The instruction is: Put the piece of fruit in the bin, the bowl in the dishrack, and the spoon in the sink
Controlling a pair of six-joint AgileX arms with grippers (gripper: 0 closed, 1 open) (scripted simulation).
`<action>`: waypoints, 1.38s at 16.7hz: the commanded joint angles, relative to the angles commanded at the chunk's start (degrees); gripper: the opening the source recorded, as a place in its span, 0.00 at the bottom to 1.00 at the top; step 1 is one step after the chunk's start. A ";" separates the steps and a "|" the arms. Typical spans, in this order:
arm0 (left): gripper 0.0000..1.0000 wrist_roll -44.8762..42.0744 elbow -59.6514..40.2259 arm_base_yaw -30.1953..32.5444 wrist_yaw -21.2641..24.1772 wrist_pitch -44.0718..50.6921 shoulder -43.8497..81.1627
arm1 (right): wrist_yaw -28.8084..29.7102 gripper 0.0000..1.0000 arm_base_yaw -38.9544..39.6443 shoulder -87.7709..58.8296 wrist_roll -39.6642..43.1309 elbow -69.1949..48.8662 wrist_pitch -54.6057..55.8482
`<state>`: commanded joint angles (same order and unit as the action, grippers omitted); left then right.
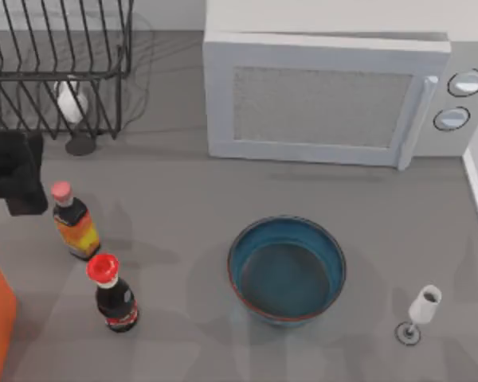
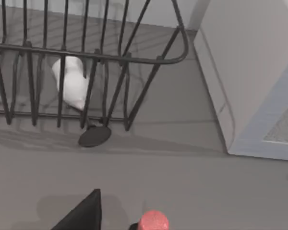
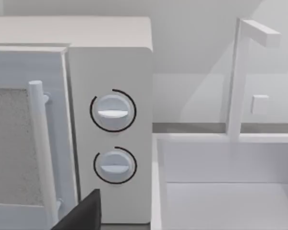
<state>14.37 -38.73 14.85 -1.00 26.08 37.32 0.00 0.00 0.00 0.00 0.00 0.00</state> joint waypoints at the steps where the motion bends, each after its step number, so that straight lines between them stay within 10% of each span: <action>1: 1.00 2.36 -6.56 2.43 0.05 4.08 6.56 | 0.00 1.00 0.00 0.00 0.00 0.00 0.00; 14: 1.00 31.63 -86.76 32.77 1.25 54.78 88.42 | 0.00 1.00 0.00 0.00 0.00 0.00 0.00; 23: 1.00 38.98 -106.10 40.37 1.38 65.74 105.68 | 0.00 1.00 0.00 0.00 0.00 0.00 0.00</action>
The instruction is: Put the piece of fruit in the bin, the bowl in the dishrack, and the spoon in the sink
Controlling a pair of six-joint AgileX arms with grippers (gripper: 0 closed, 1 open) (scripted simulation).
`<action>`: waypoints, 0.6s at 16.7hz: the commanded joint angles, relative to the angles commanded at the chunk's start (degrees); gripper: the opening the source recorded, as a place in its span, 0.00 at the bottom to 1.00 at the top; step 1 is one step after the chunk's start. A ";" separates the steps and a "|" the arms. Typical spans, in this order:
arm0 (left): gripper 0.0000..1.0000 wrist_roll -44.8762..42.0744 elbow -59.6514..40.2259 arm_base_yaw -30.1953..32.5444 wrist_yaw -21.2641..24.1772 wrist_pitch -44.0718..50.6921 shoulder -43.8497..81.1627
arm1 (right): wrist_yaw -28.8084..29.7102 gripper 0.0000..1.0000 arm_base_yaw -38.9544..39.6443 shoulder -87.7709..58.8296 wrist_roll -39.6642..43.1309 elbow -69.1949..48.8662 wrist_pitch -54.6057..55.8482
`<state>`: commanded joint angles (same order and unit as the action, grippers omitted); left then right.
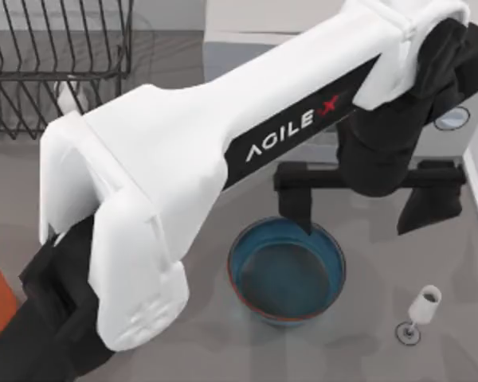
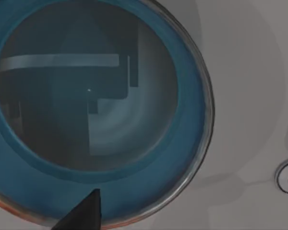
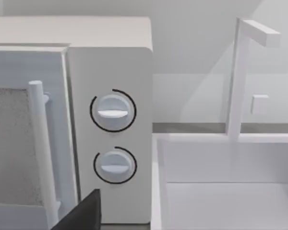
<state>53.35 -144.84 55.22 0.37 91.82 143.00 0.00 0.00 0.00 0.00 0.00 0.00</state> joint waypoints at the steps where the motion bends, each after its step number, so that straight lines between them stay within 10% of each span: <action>1: 1.00 0.00 0.00 0.00 0.00 0.00 0.00 | 0.00 1.00 0.00 0.00 0.00 0.00 0.00; 10: 1.00 -0.22 13.04 -0.23 -0.01 -11.84 -1.19 | 0.00 1.00 0.00 0.00 0.00 0.00 0.00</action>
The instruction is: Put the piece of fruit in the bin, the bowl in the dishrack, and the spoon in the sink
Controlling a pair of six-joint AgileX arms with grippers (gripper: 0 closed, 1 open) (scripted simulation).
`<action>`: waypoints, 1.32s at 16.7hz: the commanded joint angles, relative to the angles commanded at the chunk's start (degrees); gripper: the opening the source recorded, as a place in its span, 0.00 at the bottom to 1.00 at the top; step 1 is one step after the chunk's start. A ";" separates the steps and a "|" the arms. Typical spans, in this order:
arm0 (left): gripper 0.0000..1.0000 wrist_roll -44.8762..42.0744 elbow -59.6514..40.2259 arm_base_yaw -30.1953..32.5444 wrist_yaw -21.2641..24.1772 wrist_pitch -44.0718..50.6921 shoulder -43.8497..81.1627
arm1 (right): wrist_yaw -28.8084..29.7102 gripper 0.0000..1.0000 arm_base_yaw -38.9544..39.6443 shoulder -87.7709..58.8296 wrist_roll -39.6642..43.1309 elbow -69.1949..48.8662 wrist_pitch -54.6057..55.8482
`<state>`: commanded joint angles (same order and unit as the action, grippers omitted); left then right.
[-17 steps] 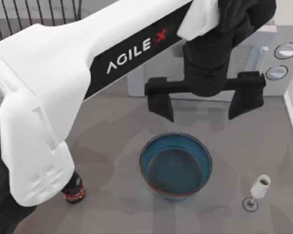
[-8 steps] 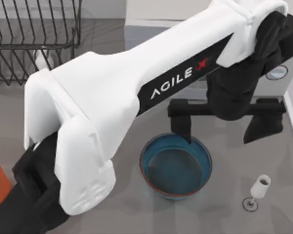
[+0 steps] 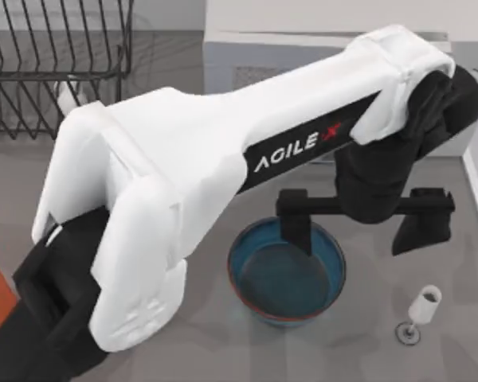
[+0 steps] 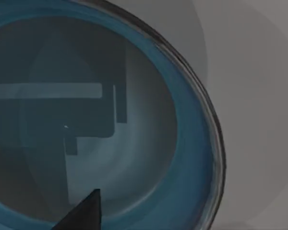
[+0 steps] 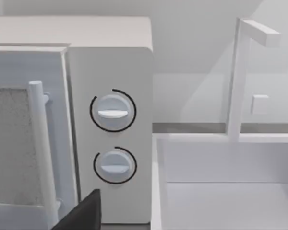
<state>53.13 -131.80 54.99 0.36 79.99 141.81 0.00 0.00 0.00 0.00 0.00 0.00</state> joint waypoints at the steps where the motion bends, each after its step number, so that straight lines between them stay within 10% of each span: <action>1: 1.00 0.01 3.35 0.00 0.00 -2.93 -0.25 | 0.00 1.00 0.00 0.00 0.00 0.00 0.00; 10: 1.00 0.11 13.71 0.10 -0.01 -12.77 -0.94 | 0.00 1.00 0.00 0.00 0.00 0.00 0.00; 22: 0.10 0.11 13.71 0.10 -0.01 -12.77 -0.94 | 0.00 1.00 0.00 0.00 0.00 0.00 0.00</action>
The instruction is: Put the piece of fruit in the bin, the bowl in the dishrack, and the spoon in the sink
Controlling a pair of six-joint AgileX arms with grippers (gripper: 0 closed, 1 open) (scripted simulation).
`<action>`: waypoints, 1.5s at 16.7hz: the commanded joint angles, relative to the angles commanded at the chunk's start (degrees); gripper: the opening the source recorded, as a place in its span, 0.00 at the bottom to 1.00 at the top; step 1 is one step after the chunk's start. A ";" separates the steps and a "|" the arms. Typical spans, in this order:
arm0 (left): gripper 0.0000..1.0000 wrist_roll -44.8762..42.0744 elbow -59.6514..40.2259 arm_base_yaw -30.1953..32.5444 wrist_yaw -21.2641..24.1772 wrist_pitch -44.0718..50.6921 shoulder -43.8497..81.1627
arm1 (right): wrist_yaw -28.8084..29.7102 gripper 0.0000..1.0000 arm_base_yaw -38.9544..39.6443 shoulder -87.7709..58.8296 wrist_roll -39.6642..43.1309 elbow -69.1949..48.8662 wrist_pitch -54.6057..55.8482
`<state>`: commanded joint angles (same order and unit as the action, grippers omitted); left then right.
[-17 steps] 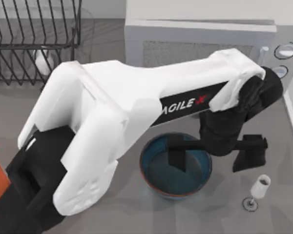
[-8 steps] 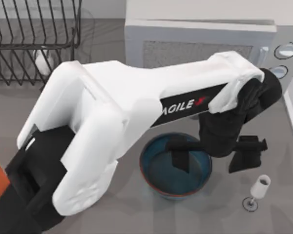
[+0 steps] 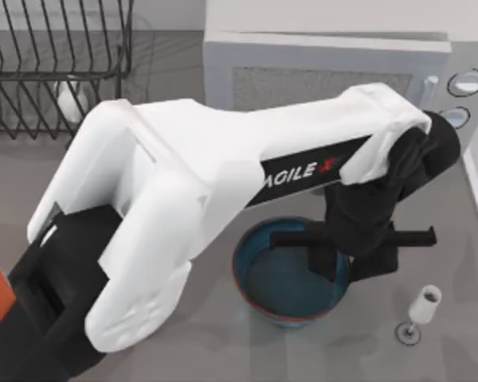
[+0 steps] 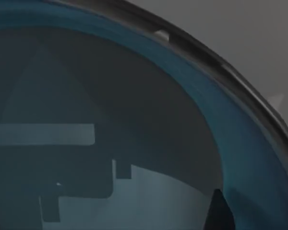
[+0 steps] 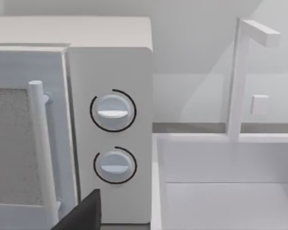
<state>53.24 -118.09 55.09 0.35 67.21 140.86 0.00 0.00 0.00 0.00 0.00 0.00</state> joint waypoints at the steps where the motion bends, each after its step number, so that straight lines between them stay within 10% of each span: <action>1: 0.02 0.00 0.00 0.00 0.00 0.00 0.00 | 0.00 1.00 0.00 0.00 0.00 0.00 0.00; 12: 0.00 -0.03 -0.78 -0.05 -0.01 0.91 -0.11 | 0.00 1.00 0.00 0.00 0.00 0.00 0.00; 25: 0.00 0.04 -26.77 0.06 0.02 24.68 2.00 | 0.00 1.00 0.00 0.00 0.00 0.00 0.00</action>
<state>53.28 -144.86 55.15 0.37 91.89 142.86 0.00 0.00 0.00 0.00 0.00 0.00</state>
